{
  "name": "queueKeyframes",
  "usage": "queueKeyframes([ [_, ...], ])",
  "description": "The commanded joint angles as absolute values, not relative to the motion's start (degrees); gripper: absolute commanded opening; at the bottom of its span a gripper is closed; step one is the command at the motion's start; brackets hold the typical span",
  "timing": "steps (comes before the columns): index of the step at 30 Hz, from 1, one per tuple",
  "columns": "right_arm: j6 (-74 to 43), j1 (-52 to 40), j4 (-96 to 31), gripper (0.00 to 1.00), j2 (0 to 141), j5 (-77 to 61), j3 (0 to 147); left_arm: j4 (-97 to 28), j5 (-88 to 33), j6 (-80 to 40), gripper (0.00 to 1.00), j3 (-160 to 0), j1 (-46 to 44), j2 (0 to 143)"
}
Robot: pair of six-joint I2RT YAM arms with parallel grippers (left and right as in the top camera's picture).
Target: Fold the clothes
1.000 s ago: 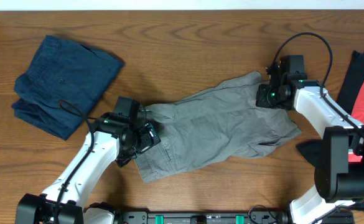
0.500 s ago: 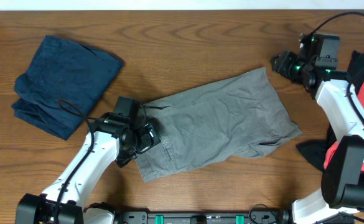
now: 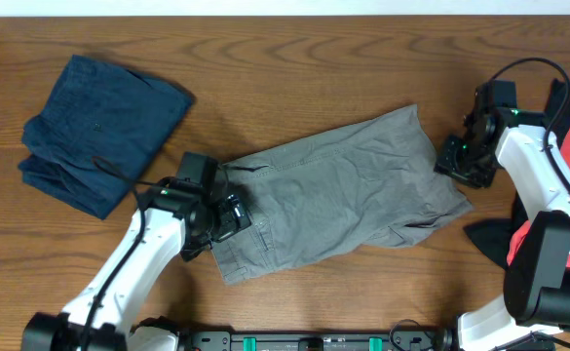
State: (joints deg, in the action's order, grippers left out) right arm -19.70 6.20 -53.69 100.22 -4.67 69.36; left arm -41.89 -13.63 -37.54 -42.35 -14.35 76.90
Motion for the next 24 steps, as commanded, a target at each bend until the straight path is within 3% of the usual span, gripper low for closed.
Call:
queueKeyframes([
  [1, -17.5, 6.8, -56.5, 0.45, 99.6, -1.0, 69.6, -42.6, -14.0, -33.4, 0.98, -44.2, -14.0, 72.6],
  [8, -17.5, 7.7, -62.4, 0.50, 99.6, 3.6, 69.6, -49.6, -16.1, -33.0, 0.98, -44.4, -14.0, 66.2],
  [13, -17.5, 7.8, -62.8, 0.60, 99.7, 4.7, 69.4, -53.0, -16.1, -34.1, 0.98, -44.2, -14.1, 66.6],
  [19, -17.5, 7.5, -59.7, 0.57, 99.7, 3.9, 66.0, -53.9, -16.1, -36.7, 0.98, -43.5, -14.1, 66.7],
  [24, -17.1, 7.4, -50.0, 0.54, 99.7, -1.4, 59.9, -53.9, -16.1, -36.7, 0.98, -43.5, -14.1, 66.7],
])
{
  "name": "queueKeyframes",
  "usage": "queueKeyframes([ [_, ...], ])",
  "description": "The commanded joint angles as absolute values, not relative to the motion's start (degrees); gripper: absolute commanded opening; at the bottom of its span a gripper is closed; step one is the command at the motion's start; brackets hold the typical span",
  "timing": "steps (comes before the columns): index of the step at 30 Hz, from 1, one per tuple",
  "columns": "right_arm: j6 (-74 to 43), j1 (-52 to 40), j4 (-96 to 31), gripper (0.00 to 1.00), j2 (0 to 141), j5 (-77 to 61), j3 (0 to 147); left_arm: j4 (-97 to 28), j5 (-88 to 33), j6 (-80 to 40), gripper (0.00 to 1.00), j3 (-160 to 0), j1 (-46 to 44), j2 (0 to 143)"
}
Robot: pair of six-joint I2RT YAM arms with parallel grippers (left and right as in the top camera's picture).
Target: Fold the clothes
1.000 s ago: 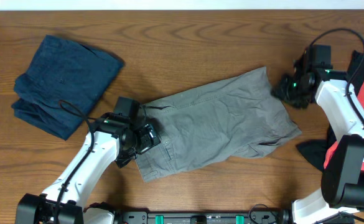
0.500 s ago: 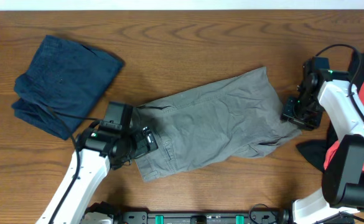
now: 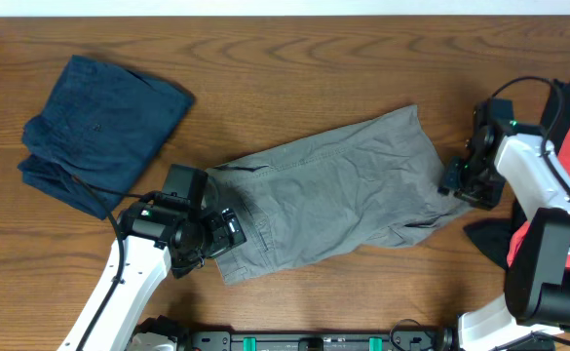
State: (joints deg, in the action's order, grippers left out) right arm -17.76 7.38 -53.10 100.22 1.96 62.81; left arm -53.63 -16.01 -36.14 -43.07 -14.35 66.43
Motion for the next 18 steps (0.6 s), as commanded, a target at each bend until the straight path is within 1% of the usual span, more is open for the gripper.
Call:
queueKeyframes([
  [1, -17.1, 7.4, -47.6, 0.54, 99.7, -2.6, 58.7, -53.9, -16.1, -36.7, 0.98, -43.5, -14.1, 66.7],
  [2, -17.1, 7.3, -45.9, 0.52, 99.7, -3.4, 58.0, -53.9, -16.1, -36.7, 0.98, -43.5, -14.1, 66.7],
  [4, -17.1, 7.3, -43.9, 0.43, 99.7, -3.5, 57.5, -53.9, -16.1, -36.7, 0.98, -43.5, -14.1, 66.7],
  [5, -17.1, 7.3, -43.7, 0.36, 99.6, -3.4, 57.6, -53.9, -16.1, -36.7, 0.98, -43.5, -14.1, 66.7],
  [8, -17.1, 7.3, -45.5, 0.08, 99.6, -3.4, 59.2, -53.9, -16.1, -36.7, 0.98, -43.5, -14.1, 66.7],
  [9, -17.1, 7.4, -46.7, 0.01, 99.6, -3.4, 60.1, -53.8, -16.1, -36.7, 0.98, -43.5, -14.1, 66.7],
  [14, -16.5, 8.4, -59.7, 0.01, 99.6, -3.6, 69.5, -53.6, -16.1, -36.7, 0.98, -43.5, -14.0, 66.7],
  [18, -10.4, 9.4, -72.9, 0.01, 99.6, -6.1, 79.2, -53.1, -16.1, -36.7, 0.98, -43.5, -14.0, 66.7],
])
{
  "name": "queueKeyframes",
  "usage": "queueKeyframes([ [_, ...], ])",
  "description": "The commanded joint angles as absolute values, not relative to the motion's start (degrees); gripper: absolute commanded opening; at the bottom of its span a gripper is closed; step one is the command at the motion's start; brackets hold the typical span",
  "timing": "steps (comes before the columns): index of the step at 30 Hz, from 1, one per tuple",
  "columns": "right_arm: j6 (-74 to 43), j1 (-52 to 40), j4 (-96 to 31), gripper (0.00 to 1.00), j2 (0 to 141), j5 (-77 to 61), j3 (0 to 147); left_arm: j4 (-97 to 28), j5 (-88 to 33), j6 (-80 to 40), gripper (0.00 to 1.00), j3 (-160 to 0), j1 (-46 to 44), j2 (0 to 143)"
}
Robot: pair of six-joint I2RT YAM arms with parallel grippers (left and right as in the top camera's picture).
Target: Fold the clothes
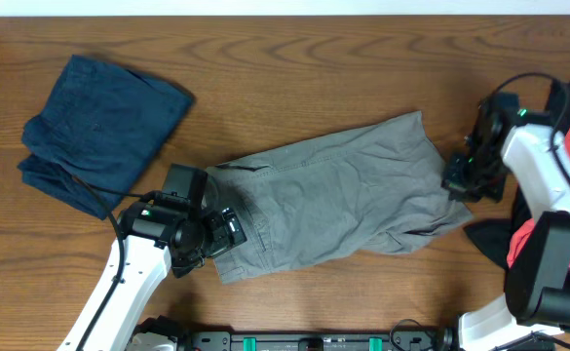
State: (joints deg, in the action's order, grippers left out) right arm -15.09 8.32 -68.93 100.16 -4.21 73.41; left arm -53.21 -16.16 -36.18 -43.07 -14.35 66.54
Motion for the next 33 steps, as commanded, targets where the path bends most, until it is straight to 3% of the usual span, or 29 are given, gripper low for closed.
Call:
queueKeyframes([
  [1, -9.6, 9.5, -75.9, 0.01, 99.6, -6.0, 81.1, -53.1, -16.1, -36.7, 0.98, -43.5, -14.0, 66.7],
  [7, -12.0, 9.5, -85.1, 0.03, 99.7, 4.6, 80.4, -53.1, -16.1, -36.7, 0.98, -43.5, -14.0, 66.7],
  [11, -21.3, 10.1, -84.1, 0.06, 99.7, 15.9, 74.3, -53.1, -16.1, -36.7, 0.98, -43.5, -14.0, 66.7],
  [15, -25.7, 11.9, -80.2, 0.06, 99.7, 16.6, 69.3, -53.1, -16.1, -36.7, 0.98, -43.5, -14.0, 66.7],
  [16, -26.1, 12.5, -78.6, 0.08, 99.7, 16.5, 68.0, -53.1, -16.1, -36.7, 0.98, -43.5, -14.1, 66.7],
  [18, -26.1, 13.5, -76.1, 0.27, 99.7, 15.6, 66.3, -53.1, -16.1, -36.7, 0.98, -43.5, -14.0, 66.7],
  [19, -26.1, 13.7, -75.3, 0.31, 99.7, 14.9, 65.9, -53.1, -16.1, -36.7, 0.98, -43.5, -14.0, 66.7],
  [25, -28.6, 13.8, -75.9, 0.39, 99.6, 14.3, 69.8, -51.7, -16.0, -36.6, 0.98, -43.5, -14.1, 66.7],
  [28, -27.0, 13.8, -78.2, 0.40, 99.6, 8.9, 76.1, -50.9, -16.0, -35.8, 0.98, -43.5, -14.0, 67.1],
  [33, -9.3, 12.0, -77.5, 0.39, 99.6, -16.1, 84.1, -48.3, -16.0, -31.6, 0.98, -42.8, -14.0, 69.9],
])
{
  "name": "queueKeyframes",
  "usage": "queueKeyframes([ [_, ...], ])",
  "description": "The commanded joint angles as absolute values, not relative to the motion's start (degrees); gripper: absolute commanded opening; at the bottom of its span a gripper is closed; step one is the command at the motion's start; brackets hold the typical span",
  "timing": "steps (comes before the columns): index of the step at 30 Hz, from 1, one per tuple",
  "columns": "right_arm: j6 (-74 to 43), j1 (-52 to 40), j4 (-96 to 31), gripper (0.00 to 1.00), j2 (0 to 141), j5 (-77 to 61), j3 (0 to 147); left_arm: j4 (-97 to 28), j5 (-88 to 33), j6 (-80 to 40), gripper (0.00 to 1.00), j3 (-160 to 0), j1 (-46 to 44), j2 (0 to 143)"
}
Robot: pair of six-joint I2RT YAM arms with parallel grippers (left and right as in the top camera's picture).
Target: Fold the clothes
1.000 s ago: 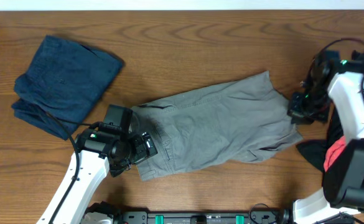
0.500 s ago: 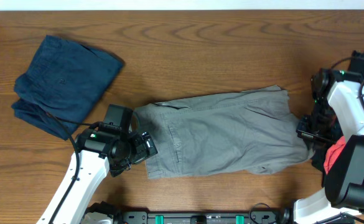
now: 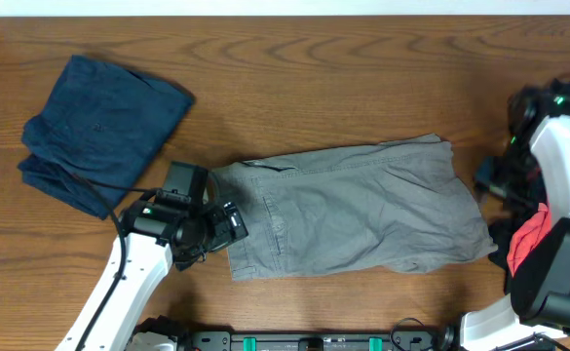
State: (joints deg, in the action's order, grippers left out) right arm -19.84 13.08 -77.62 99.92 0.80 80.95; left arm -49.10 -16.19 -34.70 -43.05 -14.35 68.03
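A pair of grey shorts (image 3: 353, 219) lies spread flat and almost level across the middle of the table, waistband to the left. My left gripper (image 3: 228, 226) sits at the waistband's left edge, shut on the fabric there. At the shorts' right edge my right gripper (image 3: 486, 185) is shut on the leg hem, its fingers mostly hidden under the wrist. A folded navy garment (image 3: 99, 132) rests at the far left.
A red garment (image 3: 548, 239) and a black cloth (image 3: 504, 239) are heaped at the right edge beside the right arm. The arm bases stand along the front edge (image 3: 314, 341). Bare wood stretches across the back of the table (image 3: 343, 68).
My right gripper has shifted right and toward the front, with the shorts' right end following it. The shorts, slanted and wrinkled before, now lie stretched out nearly level. The left gripper has held its place.
The shorts first lay slanted and rumpled, with my left gripper on the waistband and the right gripper at the far leg end. The left gripper then settled at the waistband's corner while the right stayed on the hem. Now the shorts lie pulled straight between both grippers.
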Motion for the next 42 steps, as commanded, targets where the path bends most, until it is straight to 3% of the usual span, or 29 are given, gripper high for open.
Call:
queueKeyframes([
  [1, -5.7, 11.1, -77.2, 0.39, 99.6, -20.8, 84.6, -47.4, -16.0, -30.6, 0.98, -42.6, -14.0, 70.9],
  [5, 0.6, 6.1, -76.5, 0.42, 99.7, -27.2, 84.1, -43.2, -16.1, -26.4, 0.98, -42.4, -14.0, 76.3],
  [11, -0.7, -2.7, -74.0, 0.43, 99.7, -24.9, 82.0, -36.1, -16.9, -20.9, 0.98, -42.4, -14.0, 85.2],
  [19, -4.7, -8.0, -70.0, 0.43, 99.7, -24.2, 79.3, -27.4, -27.5, -16.5, 0.99, -42.4, -14.1, 94.3],
  [21, -4.7, -8.8, -69.8, 0.43, 99.7, -24.2, 79.3, -26.6, -30.0, -16.5, 0.86, -42.4, -14.1, 95.5],
  [29, -4.7, -12.7, -67.7, 0.42, 99.7, -24.2, 79.2, -25.6, -30.4, -16.6, 0.13, -44.2, -13.4, 95.6],
  [30, -4.7, -13.6, -67.2, 0.41, 99.7, -24.2, 79.2, -26.8, -30.4, -16.5, 0.08, -45.5, -12.9, 95.3],
  [37, -6.3, -18.0, -60.9, 0.20, 99.7, -24.0, 77.2, -36.2, -26.9, -16.1, 0.06, -55.2, -9.3, 92.6],
  [42, -8.0, -20.9, -55.0, 0.15, 99.7, -24.0, 72.9, -44.5, -22.3, -14.8, 0.06, -64.2, -8.0, 91.1],
])
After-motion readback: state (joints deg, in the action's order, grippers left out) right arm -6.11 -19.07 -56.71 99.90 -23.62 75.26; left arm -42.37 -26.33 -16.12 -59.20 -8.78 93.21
